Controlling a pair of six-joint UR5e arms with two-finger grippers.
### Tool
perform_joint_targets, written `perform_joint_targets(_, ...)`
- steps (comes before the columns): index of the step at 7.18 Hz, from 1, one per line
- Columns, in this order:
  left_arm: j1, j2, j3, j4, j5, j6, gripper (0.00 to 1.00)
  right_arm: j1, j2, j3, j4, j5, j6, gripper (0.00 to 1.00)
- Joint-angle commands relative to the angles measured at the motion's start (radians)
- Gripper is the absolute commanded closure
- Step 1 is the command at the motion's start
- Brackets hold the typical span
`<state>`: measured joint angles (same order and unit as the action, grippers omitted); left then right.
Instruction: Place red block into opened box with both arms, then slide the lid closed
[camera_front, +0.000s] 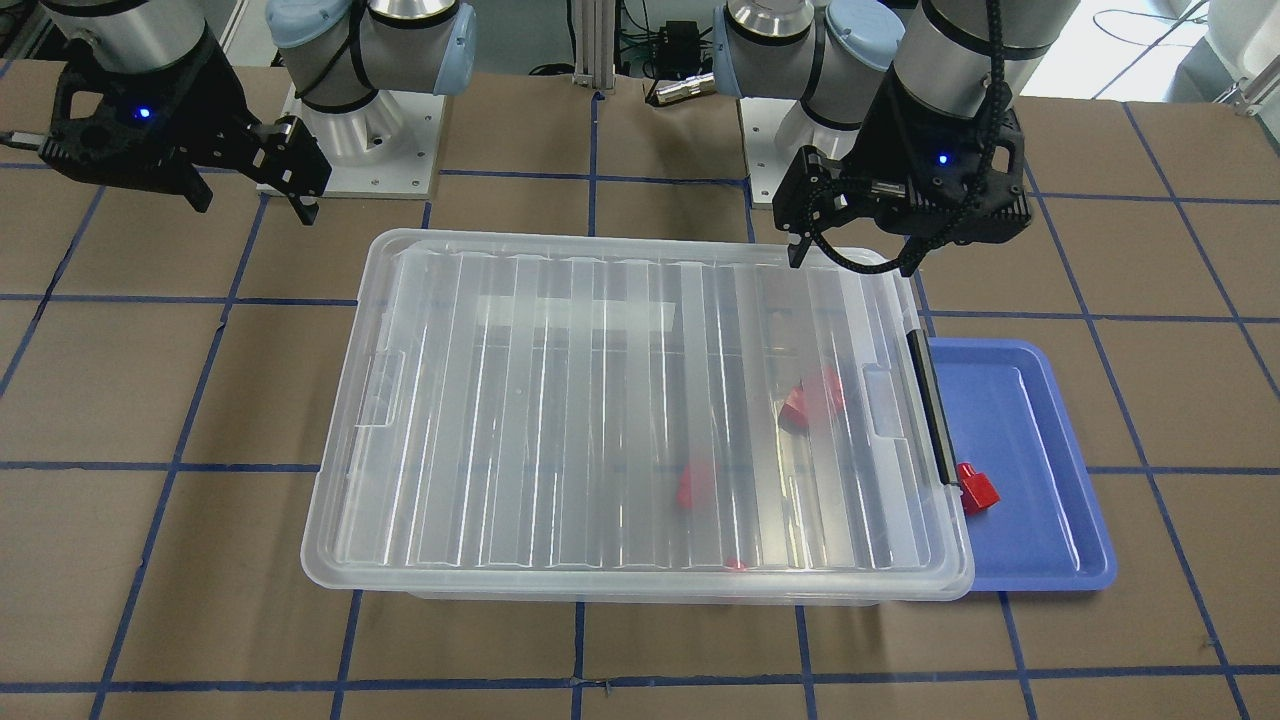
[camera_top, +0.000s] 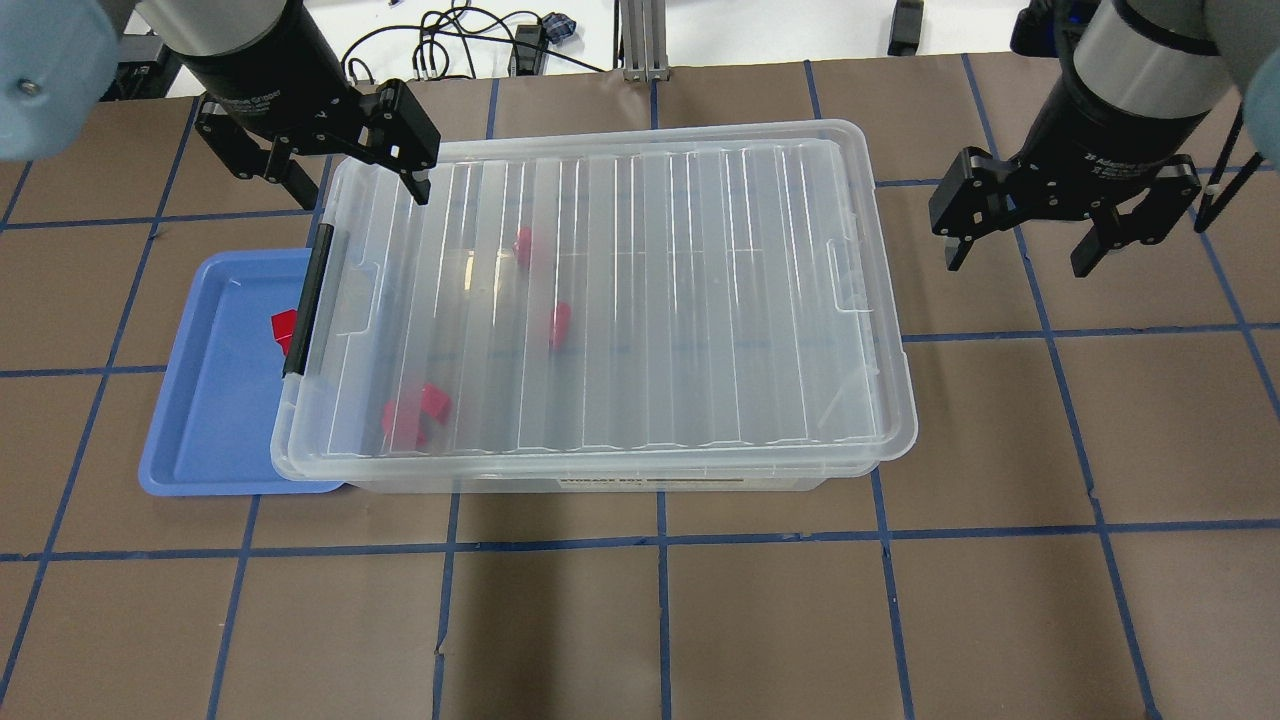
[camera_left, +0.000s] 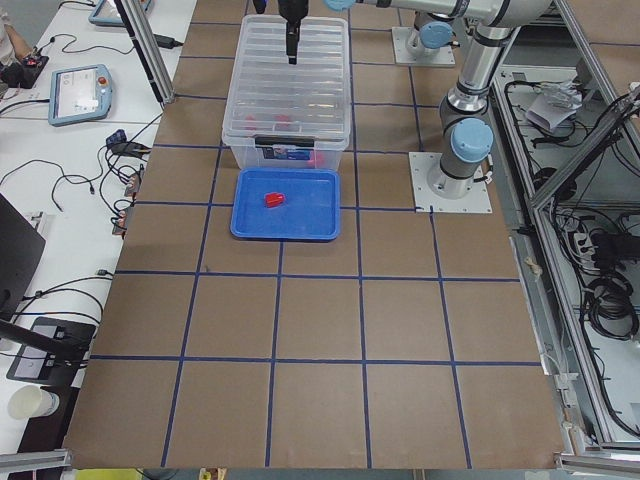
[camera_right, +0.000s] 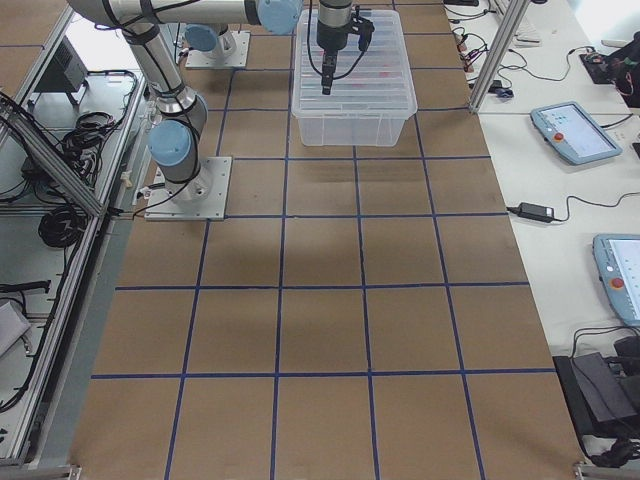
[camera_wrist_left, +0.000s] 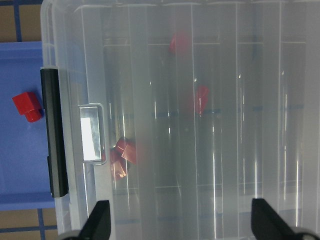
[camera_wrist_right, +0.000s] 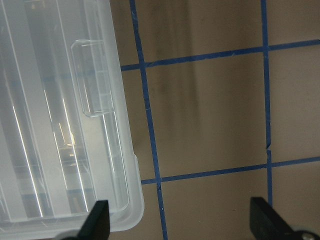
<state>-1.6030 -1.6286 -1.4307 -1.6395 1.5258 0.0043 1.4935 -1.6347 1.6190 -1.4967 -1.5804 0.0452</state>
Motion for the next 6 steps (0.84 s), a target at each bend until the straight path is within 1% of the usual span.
perform_joint_targets(1,0.000,0.016,0.003,-0.043,0.019,0.003,0.00,0.005,0.084,0.001,-0.078,0.002,-0.002,0.00)
perform_joint_targets(2,0.005,0.018,-0.004,-0.045,0.066,0.006,0.00,0.014,0.113,0.001,-0.085,0.002,-0.005,0.00)
perform_joint_targets(4,-0.002,0.015,-0.002,-0.037,0.056,-0.003,0.00,0.039,0.186,0.001,-0.169,0.011,-0.001,0.00)
perform_joint_targets(6,-0.002,0.032,-0.007,-0.039,0.062,0.006,0.00,0.045,0.242,0.001,-0.201,0.013,-0.007,0.00)
